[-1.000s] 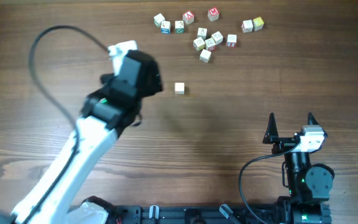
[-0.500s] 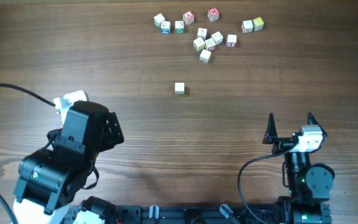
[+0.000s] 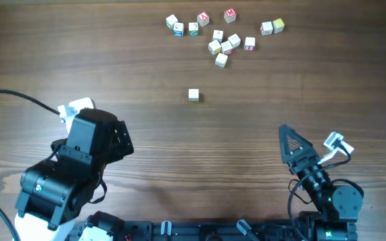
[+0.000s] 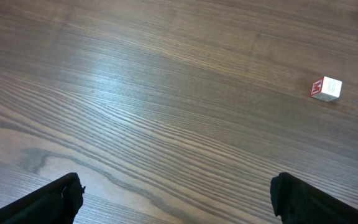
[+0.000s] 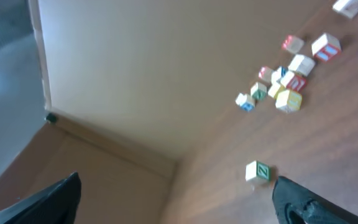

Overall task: Form a tower
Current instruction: 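Reach the right gripper to the cluster and grasp a green-lettered block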

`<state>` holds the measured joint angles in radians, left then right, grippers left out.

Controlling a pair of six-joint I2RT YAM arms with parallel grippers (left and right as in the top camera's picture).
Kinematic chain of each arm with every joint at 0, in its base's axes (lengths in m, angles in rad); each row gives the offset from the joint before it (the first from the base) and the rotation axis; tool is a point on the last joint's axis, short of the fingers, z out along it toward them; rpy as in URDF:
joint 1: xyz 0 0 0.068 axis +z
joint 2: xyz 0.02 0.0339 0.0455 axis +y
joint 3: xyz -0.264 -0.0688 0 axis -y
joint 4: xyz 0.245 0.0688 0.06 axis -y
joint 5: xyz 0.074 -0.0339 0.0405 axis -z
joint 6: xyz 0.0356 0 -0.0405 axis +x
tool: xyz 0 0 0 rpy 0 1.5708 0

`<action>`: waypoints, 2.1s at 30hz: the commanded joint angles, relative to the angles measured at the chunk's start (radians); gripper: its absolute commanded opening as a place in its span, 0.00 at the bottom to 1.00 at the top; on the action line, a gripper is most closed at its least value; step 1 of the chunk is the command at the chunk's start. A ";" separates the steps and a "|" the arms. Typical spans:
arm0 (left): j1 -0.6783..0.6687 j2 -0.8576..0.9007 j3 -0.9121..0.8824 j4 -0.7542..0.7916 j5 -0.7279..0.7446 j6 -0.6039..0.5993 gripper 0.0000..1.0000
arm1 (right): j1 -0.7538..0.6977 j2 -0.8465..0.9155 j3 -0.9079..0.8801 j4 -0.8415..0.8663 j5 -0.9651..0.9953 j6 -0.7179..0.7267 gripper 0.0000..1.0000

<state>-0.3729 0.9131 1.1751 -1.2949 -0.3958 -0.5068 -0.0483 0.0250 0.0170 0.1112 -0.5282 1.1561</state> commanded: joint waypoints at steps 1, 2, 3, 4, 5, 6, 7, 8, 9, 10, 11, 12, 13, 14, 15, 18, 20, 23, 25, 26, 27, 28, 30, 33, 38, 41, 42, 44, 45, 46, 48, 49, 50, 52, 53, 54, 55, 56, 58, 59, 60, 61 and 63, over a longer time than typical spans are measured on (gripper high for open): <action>0.006 0.000 -0.003 0.000 -0.002 -0.010 1.00 | 0.005 0.043 0.085 -0.001 -0.020 -0.120 0.99; 0.006 0.000 -0.003 0.000 -0.002 -0.010 1.00 | 0.005 0.073 0.117 -0.016 -0.018 -0.159 0.99; 0.006 0.000 -0.003 0.000 -0.002 -0.010 1.00 | 0.005 0.115 0.161 -0.072 -0.002 -0.205 0.99; 0.006 0.000 -0.003 0.000 -0.002 -0.010 1.00 | 0.005 0.149 0.195 -0.123 0.010 -0.251 0.99; 0.006 0.000 -0.003 0.000 -0.002 -0.010 1.00 | 0.005 0.186 0.233 -0.177 0.021 -0.312 1.00; 0.006 0.000 -0.003 0.000 -0.002 -0.010 1.00 | 0.005 0.269 0.305 -0.261 0.045 -0.404 0.99; 0.006 0.000 -0.003 0.000 -0.002 -0.010 1.00 | 0.005 0.312 0.346 -0.296 0.059 -0.447 1.00; 0.006 0.000 -0.003 0.000 -0.002 -0.010 1.00 | 0.005 0.352 0.387 -0.331 0.068 -0.487 0.99; 0.006 0.000 -0.003 0.000 -0.002 -0.010 1.00 | 0.005 0.400 0.440 -0.367 0.079 -0.536 0.99; 0.006 0.000 -0.003 0.000 -0.002 -0.010 1.00 | 0.005 0.447 0.499 -0.412 0.099 -0.584 1.00; 0.006 0.000 -0.003 0.000 -0.002 -0.010 1.00 | 0.005 0.517 0.602 -0.510 0.171 -0.652 0.99; 0.006 0.000 -0.003 0.000 -0.002 -0.010 1.00 | 0.005 0.547 0.649 -0.560 0.218 -0.674 0.99; 0.006 0.000 -0.003 0.000 -0.002 -0.010 1.00 | 0.005 0.583 0.703 -0.618 0.273 -0.698 1.00; 0.006 0.000 -0.003 0.000 -0.002 -0.010 1.00 | 0.005 0.625 0.763 -0.682 0.330 -0.731 1.00; 0.006 0.000 -0.003 0.000 -0.002 -0.010 1.00 | 0.005 0.662 0.816 -0.736 0.369 -0.760 0.99; 0.006 0.000 -0.003 0.000 -0.002 -0.010 1.00 | 0.005 0.827 1.005 -0.918 0.439 -0.800 0.99; 0.006 0.000 -0.003 0.000 -0.002 -0.010 1.00 | 0.005 0.919 1.117 -1.014 0.439 -0.835 0.99; 0.006 0.000 -0.003 0.000 -0.002 -0.010 1.00 | 0.005 1.039 1.270 -1.107 0.431 -0.854 0.99; 0.006 0.000 -0.003 0.000 -0.002 -0.010 1.00 | 0.005 1.093 1.324 -1.042 0.286 -0.830 1.00; 0.006 0.000 -0.003 0.000 -0.002 -0.010 1.00 | 0.005 1.101 1.321 -1.006 0.257 -0.818 1.00; 0.006 0.000 -0.003 0.000 -0.002 -0.010 1.00 | 0.005 1.117 1.318 -0.956 0.230 -0.751 1.00; 0.006 0.000 -0.003 0.000 -0.002 -0.010 1.00 | 0.005 1.138 1.318 -0.930 0.222 -0.716 1.00; 0.006 0.000 -0.003 0.000 -0.002 -0.010 1.00 | 0.016 1.197 1.317 -0.869 0.228 -0.781 1.00; 0.006 0.000 -0.003 0.000 -0.002 -0.010 1.00 | 0.063 1.339 1.318 -0.836 0.349 -0.822 1.00; 0.006 0.000 -0.003 0.000 -0.002 -0.010 1.00 | 0.153 1.539 1.318 -0.645 0.486 -0.867 1.00; 0.006 0.000 -0.003 0.000 -0.002 -0.010 1.00 | 0.192 1.639 1.319 -0.507 0.612 -0.868 1.00; 0.006 0.000 -0.003 0.000 -0.002 -0.010 1.00 | 0.201 1.682 1.322 -0.449 0.636 -0.869 1.00; 0.006 0.000 -0.003 0.000 -0.002 -0.010 1.00 | 0.204 1.736 1.325 -0.378 0.640 -0.876 1.00; 0.006 0.000 -0.003 0.000 -0.002 -0.010 1.00 | 0.204 1.764 1.326 -0.345 0.641 -0.882 0.99; 0.006 0.000 -0.003 0.000 -0.002 -0.010 1.00 | 0.204 1.794 1.326 -0.310 0.641 -0.893 1.00; 0.006 0.000 -0.003 0.000 -0.002 -0.010 1.00 | 0.206 1.858 1.328 -0.244 0.640 -0.893 0.99; 0.006 0.000 -0.003 0.000 -0.002 -0.010 1.00 | 0.208 1.885 1.328 -0.217 0.640 -0.893 0.99; 0.006 0.000 -0.003 0.000 -0.002 -0.010 1.00 | 0.213 1.923 1.328 -0.174 0.640 -0.893 1.00; 0.006 0.000 -0.003 0.000 -0.002 -0.010 1.00 | 0.227 1.987 1.328 -0.090 0.640 -0.893 1.00; 0.006 0.000 -0.003 0.000 -0.002 -0.010 1.00 | 0.233 2.013 1.329 -0.051 0.640 -0.894 0.99; 0.006 0.000 -0.003 0.000 -0.002 -0.010 1.00 | 0.238 2.036 1.332 -0.017 0.640 -0.894 1.00; 0.006 0.000 -0.003 0.000 -0.002 -0.010 1.00 | 0.242 2.057 1.337 0.013 0.640 -0.894 0.99; 0.006 0.000 -0.003 0.000 -0.002 -0.010 1.00 | 0.245 2.077 1.343 0.041 0.640 -0.893 0.99; 0.006 0.000 -0.003 0.000 -0.002 -0.010 1.00 | 0.248 2.125 1.362 0.092 0.640 -0.894 1.00; 0.006 0.000 -0.003 0.000 -0.002 -0.010 1.00 | 0.248 2.147 1.377 0.098 0.641 -0.894 0.99; 0.006 0.000 -0.003 0.000 -0.002 -0.010 1.00 | 0.246 2.177 1.400 0.097 0.640 -0.894 0.99; 0.006 0.000 -0.003 0.000 -0.002 -0.010 1.00 | 0.245 2.199 1.419 0.095 0.640 -0.894 0.99; 0.006 0.000 -0.003 0.000 -0.002 -0.010 1.00 | 0.245 2.264 1.487 0.068 0.640 -0.894 1.00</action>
<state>-0.3729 0.9131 1.1751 -1.2957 -0.3958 -0.5068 0.1986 2.1925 1.4101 0.2031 0.0990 0.2813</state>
